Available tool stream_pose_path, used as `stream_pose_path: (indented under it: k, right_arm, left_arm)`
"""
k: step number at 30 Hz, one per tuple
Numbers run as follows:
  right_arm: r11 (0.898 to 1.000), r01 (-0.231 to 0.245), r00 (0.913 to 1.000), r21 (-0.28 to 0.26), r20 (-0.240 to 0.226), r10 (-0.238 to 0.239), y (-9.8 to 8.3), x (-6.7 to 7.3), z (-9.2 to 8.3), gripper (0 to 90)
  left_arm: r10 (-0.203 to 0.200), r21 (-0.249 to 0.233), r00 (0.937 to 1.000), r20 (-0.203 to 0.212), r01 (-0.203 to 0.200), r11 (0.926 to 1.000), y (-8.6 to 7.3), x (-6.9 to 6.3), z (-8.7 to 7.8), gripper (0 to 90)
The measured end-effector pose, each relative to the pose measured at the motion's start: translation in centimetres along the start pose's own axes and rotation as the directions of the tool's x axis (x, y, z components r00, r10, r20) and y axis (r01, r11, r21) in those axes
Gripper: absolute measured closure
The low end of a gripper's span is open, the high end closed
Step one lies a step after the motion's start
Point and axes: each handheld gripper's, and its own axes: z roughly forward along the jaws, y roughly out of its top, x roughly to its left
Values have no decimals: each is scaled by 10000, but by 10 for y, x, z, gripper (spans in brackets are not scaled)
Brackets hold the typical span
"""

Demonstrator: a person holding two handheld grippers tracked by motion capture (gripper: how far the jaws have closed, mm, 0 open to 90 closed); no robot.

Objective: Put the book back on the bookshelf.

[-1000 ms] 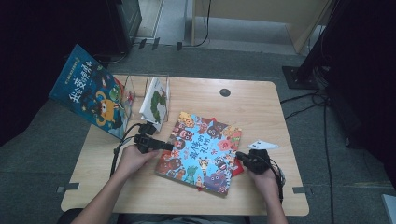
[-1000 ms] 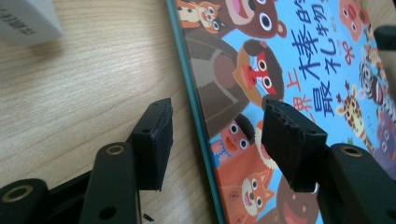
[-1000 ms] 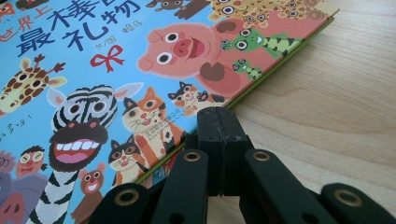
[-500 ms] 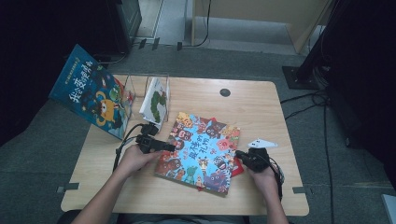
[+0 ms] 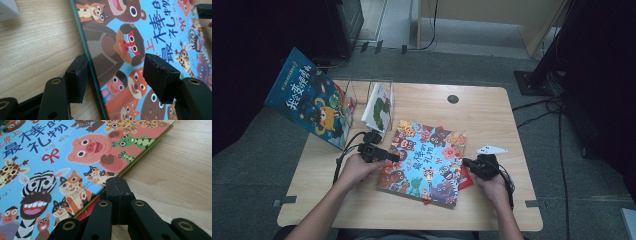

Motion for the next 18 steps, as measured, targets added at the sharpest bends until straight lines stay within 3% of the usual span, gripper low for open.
stream_pose_path:
  k: [4, 7, 13, 14, 16, 17, 18]
  right_arm:
    - [10000, 47, 9999, 32, 146, -47, 0, 2, 0, 900]
    - [10000, -49, 9999, 50, 160, 48, 0, 2, 0, 900]
    - [9995, -306, 9995, 107, 99, 305, 1, 1, 0, 900]
    - [9993, -353, 9994, 109, 64, 353, 1, 1, 0, 900]
    - [9991, -417, 9991, 113, 40, 416, 1, 0, 0, 900]
    - [9990, -423, 9991, 112, -9, 423, 0, 0, 0, 900]
    - [9986, -514, 9985, 147, -156, 516, 0, -1, 0, 900]
  left_arm:
    - [-102, 37, 9990, -437, 104, 9999, 1, -4, 0, 451]
    - [-340, 129, 9994, -71, 341, 9993, 2, -1, -5, 487]
    - [-101, 147, 9996, 251, 97, 9998, 3, -13, -24, 513]
    - [-21, 223, 9993, 365, 13, 9998, 3, -14, -27, 520]
    - [-217, 33, 9960, 871, 215, 9998, 3, -18, -33, 546]
    - [-244, 35, 9875, 1559, 241, 9997, 4, -23, -35, 558]
    - [-244, 35, 9875, 1559, 241, 9997, 4, -23, -35, 558]
